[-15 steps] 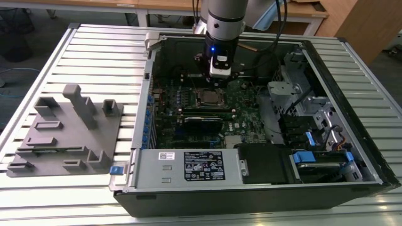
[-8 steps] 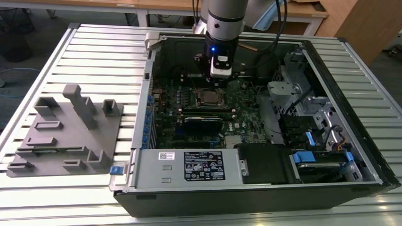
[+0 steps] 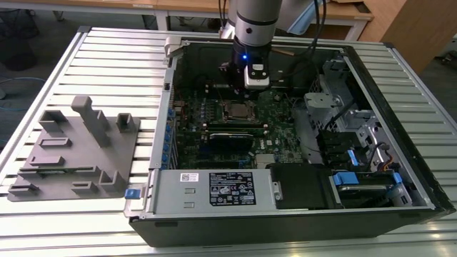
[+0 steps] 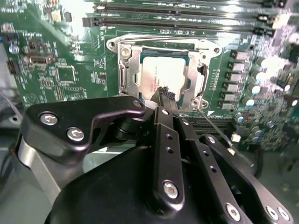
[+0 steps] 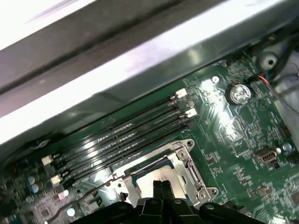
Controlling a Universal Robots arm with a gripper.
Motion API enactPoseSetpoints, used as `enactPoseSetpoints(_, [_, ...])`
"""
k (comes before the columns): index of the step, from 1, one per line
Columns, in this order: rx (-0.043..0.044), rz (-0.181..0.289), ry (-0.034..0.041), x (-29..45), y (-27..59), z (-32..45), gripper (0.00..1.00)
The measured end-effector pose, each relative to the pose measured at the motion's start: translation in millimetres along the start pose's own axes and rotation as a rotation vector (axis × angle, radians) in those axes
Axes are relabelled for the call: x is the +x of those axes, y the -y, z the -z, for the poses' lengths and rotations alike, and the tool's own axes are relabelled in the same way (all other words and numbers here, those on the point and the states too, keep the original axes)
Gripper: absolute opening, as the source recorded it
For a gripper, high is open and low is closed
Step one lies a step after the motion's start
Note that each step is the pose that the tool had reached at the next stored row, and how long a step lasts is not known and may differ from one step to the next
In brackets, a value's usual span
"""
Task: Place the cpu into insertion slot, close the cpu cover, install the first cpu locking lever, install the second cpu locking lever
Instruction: 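Close the cpu cover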
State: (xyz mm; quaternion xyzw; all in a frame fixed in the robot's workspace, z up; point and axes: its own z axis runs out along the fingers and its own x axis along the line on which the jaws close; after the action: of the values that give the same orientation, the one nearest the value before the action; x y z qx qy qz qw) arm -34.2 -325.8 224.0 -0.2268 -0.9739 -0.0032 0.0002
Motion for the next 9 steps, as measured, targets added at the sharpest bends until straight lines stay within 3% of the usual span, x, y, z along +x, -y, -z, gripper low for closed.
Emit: enactPoseSetpoints(9, [-0.0014,0.163,0.0026,0.0,0.0,-1.0,0.11])
